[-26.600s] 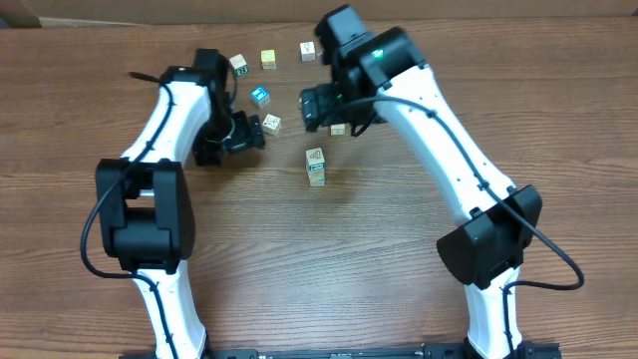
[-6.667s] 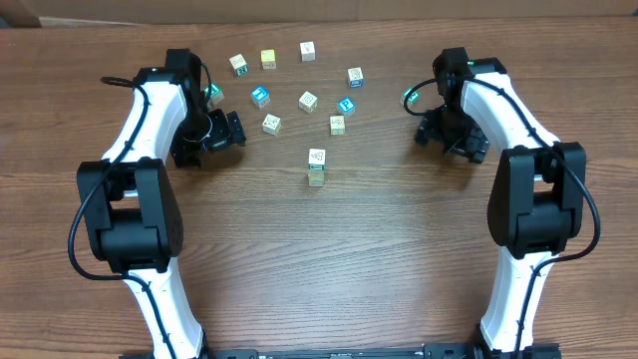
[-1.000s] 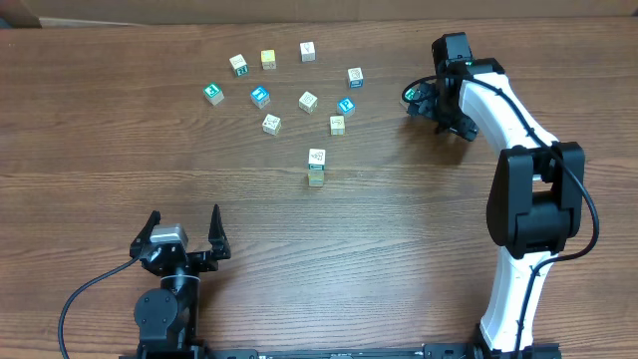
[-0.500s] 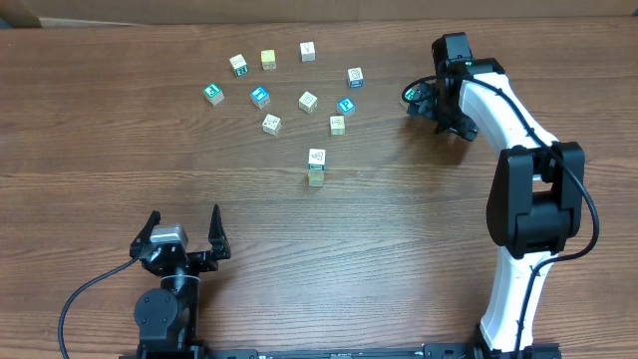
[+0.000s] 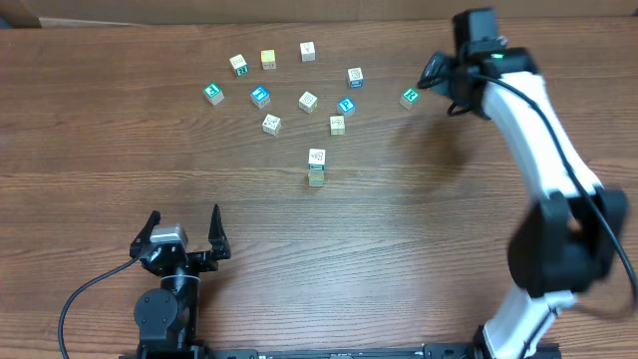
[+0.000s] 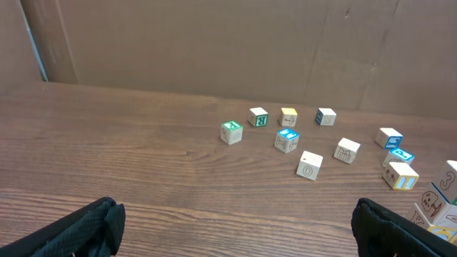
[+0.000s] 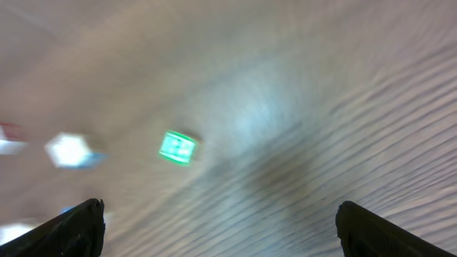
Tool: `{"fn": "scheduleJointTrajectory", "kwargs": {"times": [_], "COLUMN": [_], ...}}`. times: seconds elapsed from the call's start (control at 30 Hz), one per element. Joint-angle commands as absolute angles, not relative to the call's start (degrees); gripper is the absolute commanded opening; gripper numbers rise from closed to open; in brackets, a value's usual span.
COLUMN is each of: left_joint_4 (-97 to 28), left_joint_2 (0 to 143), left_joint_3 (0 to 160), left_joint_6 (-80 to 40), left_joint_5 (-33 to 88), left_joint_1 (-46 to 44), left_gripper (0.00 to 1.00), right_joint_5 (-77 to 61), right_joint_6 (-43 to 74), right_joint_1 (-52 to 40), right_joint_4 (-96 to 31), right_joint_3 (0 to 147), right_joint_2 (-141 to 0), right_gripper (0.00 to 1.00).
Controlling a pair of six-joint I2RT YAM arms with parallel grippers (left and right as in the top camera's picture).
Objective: Form a tower
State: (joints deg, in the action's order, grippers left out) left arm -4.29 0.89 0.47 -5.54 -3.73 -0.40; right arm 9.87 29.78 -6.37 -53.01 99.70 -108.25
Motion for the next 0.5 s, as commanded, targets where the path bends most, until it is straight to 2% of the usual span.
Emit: {"fn": "scheduleJointTrajectory", "kwargs": {"times": [0.0, 0.27, 0.37, 0.47], "left_joint_4": [-4.16, -4.16, -4.16, -4.16], "left_joint_2": [0.21, 0.21, 0.21, 0.21], "left_joint_3": [0.27, 0.27, 0.27, 0.27], "left_joint_6": [-4.27, -4.27, -4.27, -4.27], "left_joint_5": [-4.01, -4.01, -4.01, -4.01], "left_joint_1": [-0.78, -0.78, -0.78, -0.78], "left_gripper": [1.00, 1.00, 1.00, 1.00], "right_joint_5": [10.24, 14.52, 12.25, 8.62], "right_joint_6": [29.95, 28.88, 22.28, 14.59], "right_joint_1": [-6.79, -6.79, -6.79, -6.79], "right_joint_4": [-52.77, -54.54, -53.95, -47.92], "right_joint_3": [100.07, 96.49, 89.73, 79.40], "right_joint_2": [-100.86, -92.03, -88.53, -84.33], "right_gripper": [1.00, 1.00, 1.00, 1.00]}}
